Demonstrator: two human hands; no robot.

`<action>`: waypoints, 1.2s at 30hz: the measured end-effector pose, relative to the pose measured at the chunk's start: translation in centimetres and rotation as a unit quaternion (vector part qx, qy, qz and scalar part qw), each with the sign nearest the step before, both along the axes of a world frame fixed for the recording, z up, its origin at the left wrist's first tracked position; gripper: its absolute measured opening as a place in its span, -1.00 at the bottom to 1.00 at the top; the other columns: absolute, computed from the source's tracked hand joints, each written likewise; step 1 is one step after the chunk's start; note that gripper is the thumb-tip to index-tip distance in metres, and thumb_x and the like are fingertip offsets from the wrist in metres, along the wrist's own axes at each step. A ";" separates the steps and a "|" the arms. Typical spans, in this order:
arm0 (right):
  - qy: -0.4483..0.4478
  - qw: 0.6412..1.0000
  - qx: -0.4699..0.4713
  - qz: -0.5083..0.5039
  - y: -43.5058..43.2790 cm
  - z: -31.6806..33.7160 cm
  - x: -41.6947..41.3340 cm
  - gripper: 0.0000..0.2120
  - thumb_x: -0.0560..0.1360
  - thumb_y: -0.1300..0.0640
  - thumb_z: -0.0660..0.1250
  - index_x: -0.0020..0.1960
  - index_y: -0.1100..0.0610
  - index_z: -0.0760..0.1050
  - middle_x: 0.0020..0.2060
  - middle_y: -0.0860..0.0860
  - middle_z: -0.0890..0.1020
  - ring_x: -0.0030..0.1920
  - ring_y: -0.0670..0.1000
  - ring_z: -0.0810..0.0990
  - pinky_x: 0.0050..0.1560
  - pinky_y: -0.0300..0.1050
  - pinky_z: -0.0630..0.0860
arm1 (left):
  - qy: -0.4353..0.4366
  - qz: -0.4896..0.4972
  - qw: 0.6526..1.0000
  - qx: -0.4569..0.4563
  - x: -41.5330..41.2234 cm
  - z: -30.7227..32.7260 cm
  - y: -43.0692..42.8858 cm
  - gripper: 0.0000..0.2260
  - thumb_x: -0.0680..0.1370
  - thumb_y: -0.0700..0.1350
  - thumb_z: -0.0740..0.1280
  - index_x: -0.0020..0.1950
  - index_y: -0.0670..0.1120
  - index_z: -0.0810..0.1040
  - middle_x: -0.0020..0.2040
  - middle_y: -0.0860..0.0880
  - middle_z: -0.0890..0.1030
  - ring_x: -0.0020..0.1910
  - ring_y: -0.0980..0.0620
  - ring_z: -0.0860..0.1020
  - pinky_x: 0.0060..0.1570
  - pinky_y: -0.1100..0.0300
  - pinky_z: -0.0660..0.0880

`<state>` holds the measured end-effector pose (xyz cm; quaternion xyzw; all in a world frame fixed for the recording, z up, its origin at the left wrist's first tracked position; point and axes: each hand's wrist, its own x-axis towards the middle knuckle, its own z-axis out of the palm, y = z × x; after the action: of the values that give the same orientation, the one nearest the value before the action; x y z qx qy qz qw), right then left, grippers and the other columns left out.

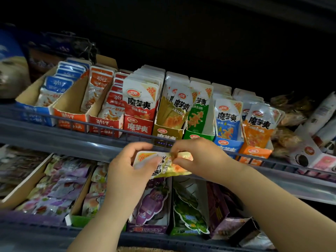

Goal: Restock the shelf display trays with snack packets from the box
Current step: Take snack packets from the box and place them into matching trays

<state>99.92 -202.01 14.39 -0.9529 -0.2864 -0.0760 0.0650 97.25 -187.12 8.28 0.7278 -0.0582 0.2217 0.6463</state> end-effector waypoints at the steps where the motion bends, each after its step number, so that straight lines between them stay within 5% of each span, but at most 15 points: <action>1: 0.018 0.999 0.047 -0.007 0.0 -0.1 0.0 -0.82 0.50 0.12 0.30 0.08 0.12 0.53 -0.10 -0.13 0.59 -0.06 -0.07 0.51 -0.08 -0.30 0.36 | -0.003 0.007 1.000 -0.017 -0.1 0.1 0.2 -0.71 0.37 -0.18 0.44 -0.17 0.19 0.44 -0.25 0.14 0.57 -0.27 0.38 0.53 -0.37 0.50 0.45; 5: 0.129 0.949 0.285 -0.037 0.1 0.3 0.2 -0.90 0.42 0.26 0.38 -0.22 0.09 0.52 -0.31 -0.06 0.56 -0.32 -0.24 0.48 -0.26 -0.48 0.37 | -0.018 -0.001 0.993 -0.119 0.3 0.4 0.8 -0.64 0.38 -0.26 0.41 -0.04 0.15 0.41 -0.10 0.14 0.57 -0.22 0.35 0.56 -0.28 0.51 0.45; 10: 0.170 0.799 0.570 -0.086 1.0 -0.6 0.4 -0.84 0.42 0.33 0.34 -0.24 0.10 0.49 -0.40 -0.08 0.65 -0.35 -0.18 0.62 -0.29 -0.32 0.58 | -0.007 -0.068 0.994 -0.080 0.8 -0.5 0.2 -0.65 0.48 -0.19 0.29 0.07 0.23 0.31 0.04 0.24 0.48 -0.08 0.44 0.50 0.01 0.54 0.42; 17: 0.080 0.782 0.605 -0.127 1.3 0.4 1.9 -0.86 0.48 0.28 0.29 -0.19 0.07 0.44 -0.28 -0.08 0.60 -0.38 -0.23 0.57 -0.54 -0.41 0.39 | -0.006 -0.101 0.994 0.047 1.2 -1.2 -1.0 -0.59 0.56 -0.11 0.15 0.17 0.36 0.07 0.31 0.35 0.18 0.33 0.34 0.17 0.19 0.64 0.07; 21: 0.039 0.746 0.650 -0.140 0.6 2.2 3.9 -0.83 0.50 0.30 0.26 -0.18 0.05 0.41 -0.21 -0.06 0.59 -0.24 -0.10 0.57 -0.50 -0.40 0.45 | -0.006 0.003 0.974 0.227 2.2 -2.1 -0.8 -0.56 0.59 -0.01 0.05 0.32 0.22 -0.17 0.36 0.29 -0.19 0.37 0.32 -0.18 0.35 0.35 -0.25; 26: 0.003 0.772 0.615 -0.159 0.4 2.4 5.9 -0.90 0.49 0.28 0.29 -0.07 0.12 0.40 -0.13 -0.01 0.57 -0.20 -0.04 0.57 -0.46 -0.41 0.49 | 0.064 0.047 0.936 0.342 2.9 -2.4 -0.6 -0.52 0.60 0.06 -0.02 0.26 0.14 -0.38 0.29 0.16 -0.43 0.29 0.23 -0.39 0.28 0.24 -0.40; 31: 0.057 0.832 0.523 -0.175 0.4 1.8 6.8 -0.86 0.45 0.28 0.35 -0.24 0.14 0.43 -0.19 0.11 0.58 -0.25 0.03 0.53 -0.32 -0.24 0.48 | 0.074 0.037 0.934 0.348 2.7 -2.0 -0.4 -0.47 0.60 0.07 0.02 0.32 0.14 -0.35 0.29 0.18 -0.42 0.28 0.25 -0.38 0.28 0.23 -0.38; 36: 0.078 0.870 0.458 -0.168 0.5 1.3 6.4 -0.83 0.42 0.21 0.39 -0.29 0.03 0.47 -0.31 -0.08 0.53 -0.28 -0.14 0.48 -0.23 -0.33 0.43 | 0.079 0.028 0.929 0.360 2.7 -1.9 -0.2 -0.47 0.60 0.06 0.04 0.46 0.13 -0.20 0.28 0.19 -0.41 0.27 0.26 -0.37 0.27 0.23 -0.37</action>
<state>106.34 -201.49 15.70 -0.8527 -0.0494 -0.1340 0.5025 99.91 -187.29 6.41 0.9280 -0.0621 0.1460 0.3370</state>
